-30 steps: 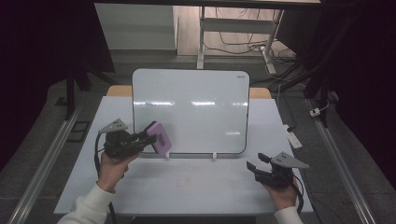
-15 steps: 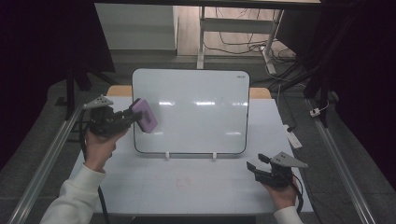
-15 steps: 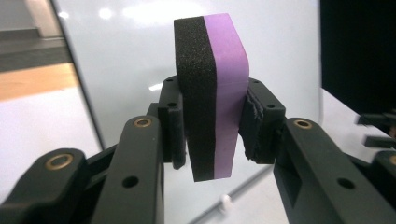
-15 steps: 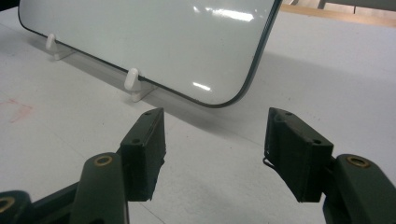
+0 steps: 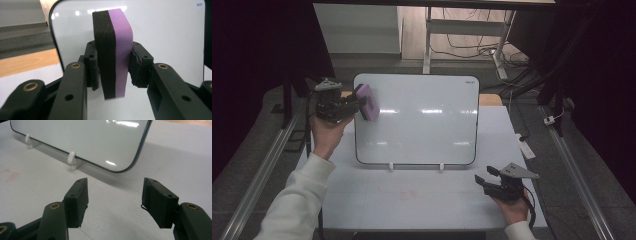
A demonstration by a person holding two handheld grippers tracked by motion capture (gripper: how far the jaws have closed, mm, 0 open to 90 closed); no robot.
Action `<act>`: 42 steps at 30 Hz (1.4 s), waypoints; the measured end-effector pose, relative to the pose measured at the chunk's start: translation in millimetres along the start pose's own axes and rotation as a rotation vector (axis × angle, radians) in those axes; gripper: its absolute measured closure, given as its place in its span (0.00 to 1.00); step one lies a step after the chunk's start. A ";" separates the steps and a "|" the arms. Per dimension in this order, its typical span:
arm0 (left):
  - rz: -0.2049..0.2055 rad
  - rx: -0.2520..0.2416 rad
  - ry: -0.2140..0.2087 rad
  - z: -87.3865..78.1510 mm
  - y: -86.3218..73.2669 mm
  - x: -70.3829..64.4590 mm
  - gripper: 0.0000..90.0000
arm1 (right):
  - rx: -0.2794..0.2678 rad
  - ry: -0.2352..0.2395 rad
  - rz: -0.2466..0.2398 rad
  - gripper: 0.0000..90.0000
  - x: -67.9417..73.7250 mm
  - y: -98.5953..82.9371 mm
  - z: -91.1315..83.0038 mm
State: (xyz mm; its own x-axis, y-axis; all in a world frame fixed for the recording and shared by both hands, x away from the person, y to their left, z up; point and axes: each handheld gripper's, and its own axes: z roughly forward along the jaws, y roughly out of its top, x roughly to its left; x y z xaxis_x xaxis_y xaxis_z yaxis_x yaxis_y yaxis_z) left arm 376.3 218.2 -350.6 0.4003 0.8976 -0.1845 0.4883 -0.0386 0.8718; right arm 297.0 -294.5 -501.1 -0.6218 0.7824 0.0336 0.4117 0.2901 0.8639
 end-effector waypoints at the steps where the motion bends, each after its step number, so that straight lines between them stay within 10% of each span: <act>1: -0.001 -0.004 0.001 2.6 2.6 -1.2 0.69 | 0.004 0.002 0.002 0.41 0.0 -0.3 0.3; 12: 0.036 -0.003 0.094 37.8 19.4 -10.5 0.69 | 0.013 0.009 0.002 0.41 -0.3 -1.3 1.6; 21: 0.169 0.018 0.183 43.4 13.5 -30.4 0.66 | 0.013 0.006 -0.001 0.41 0.0 -1.1 1.9; 32: 0.084 -0.041 -0.037 10.6 -5.6 -11.0 0.50 | 0.011 0.007 0.019 0.41 -5.0 -2.1 0.1; 42: 0.099 -0.016 -0.166 -21.8 -55.4 -5.7 0.41 | 0.018 0.008 0.017 0.41 -8.7 -2.9 -0.1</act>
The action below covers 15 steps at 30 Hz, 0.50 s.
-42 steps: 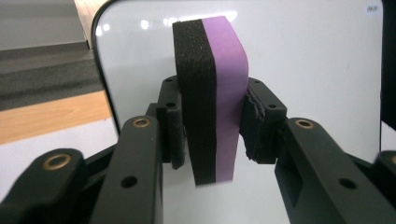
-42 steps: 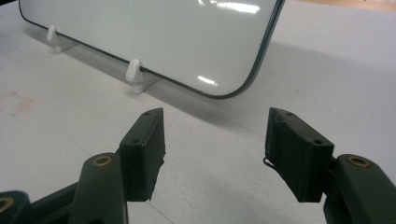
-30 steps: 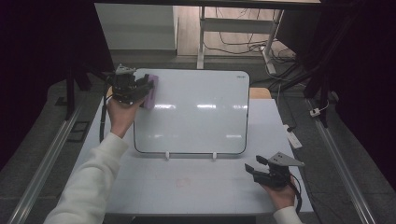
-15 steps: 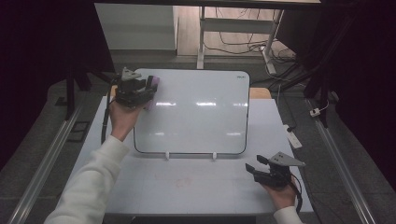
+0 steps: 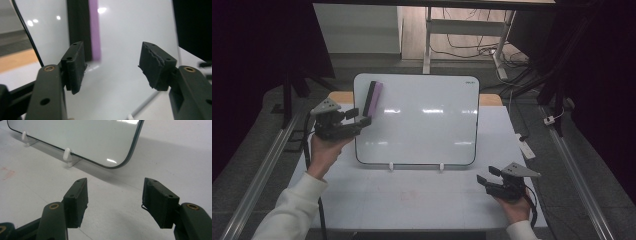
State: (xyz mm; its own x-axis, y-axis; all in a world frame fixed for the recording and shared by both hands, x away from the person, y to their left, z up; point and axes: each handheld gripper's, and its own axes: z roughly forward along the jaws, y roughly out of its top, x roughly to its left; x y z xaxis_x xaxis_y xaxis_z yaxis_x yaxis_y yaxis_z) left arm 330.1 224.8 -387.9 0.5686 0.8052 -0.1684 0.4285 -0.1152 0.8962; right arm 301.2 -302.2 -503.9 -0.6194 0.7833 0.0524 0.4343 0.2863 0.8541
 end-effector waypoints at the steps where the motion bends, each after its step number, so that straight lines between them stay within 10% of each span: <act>1: 0.005 0.007 -0.011 -2.3 -6.7 -1.2 0.41 | 0.002 0.001 -0.004 0.41 -0.4 0.0 0.1; 15: -0.025 0.170 -0.089 -25.2 -101.1 -17.1 0.32 | -0.004 0.038 -0.064 0.41 -1.1 5.4 -3.2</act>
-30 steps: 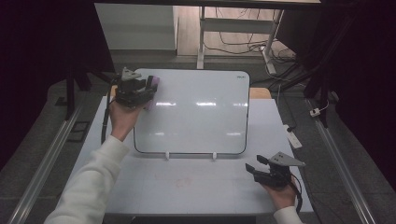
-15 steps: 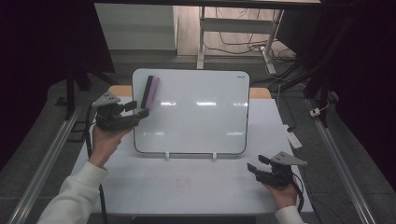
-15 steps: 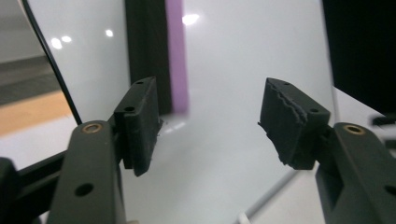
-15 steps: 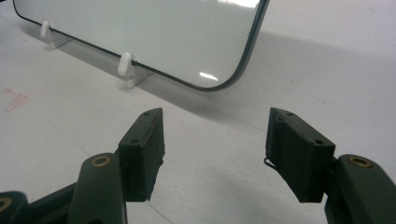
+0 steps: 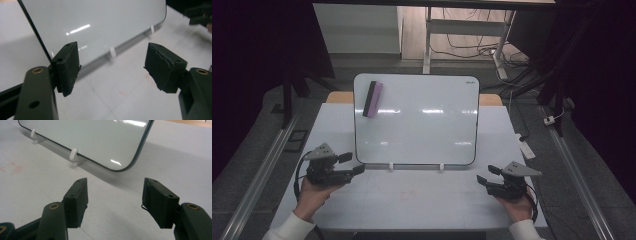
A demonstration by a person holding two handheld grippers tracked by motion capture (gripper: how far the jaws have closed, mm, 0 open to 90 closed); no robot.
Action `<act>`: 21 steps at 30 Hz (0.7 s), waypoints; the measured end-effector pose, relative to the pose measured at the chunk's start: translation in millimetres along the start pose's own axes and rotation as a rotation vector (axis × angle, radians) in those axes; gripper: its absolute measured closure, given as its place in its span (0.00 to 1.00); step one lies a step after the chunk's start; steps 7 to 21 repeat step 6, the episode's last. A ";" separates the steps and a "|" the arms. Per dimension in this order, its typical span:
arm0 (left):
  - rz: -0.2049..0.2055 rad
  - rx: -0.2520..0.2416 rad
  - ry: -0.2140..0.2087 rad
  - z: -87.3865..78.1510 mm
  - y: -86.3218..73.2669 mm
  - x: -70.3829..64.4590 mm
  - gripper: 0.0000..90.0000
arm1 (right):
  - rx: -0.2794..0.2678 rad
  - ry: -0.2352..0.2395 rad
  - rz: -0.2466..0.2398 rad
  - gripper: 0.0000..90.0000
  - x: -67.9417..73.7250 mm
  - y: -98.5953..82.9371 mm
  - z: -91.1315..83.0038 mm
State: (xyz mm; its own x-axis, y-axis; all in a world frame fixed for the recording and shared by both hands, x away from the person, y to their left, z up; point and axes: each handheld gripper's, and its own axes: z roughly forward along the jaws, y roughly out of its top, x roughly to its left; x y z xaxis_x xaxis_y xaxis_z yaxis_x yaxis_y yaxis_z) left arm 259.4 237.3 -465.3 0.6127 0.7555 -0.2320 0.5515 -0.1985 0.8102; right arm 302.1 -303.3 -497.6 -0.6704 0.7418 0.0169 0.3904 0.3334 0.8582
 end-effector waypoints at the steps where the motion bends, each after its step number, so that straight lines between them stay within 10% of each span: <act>1: -0.004 0.006 -0.002 0.4 -4.1 -0.8 0.31 | -0.003 -0.002 -0.005 0.41 0.6 0.8 -0.3; 21: -0.017 0.017 -0.004 3.5 -12.9 -1.1 0.30 | -0.018 -0.004 -0.018 0.41 2.5 4.3 -2.5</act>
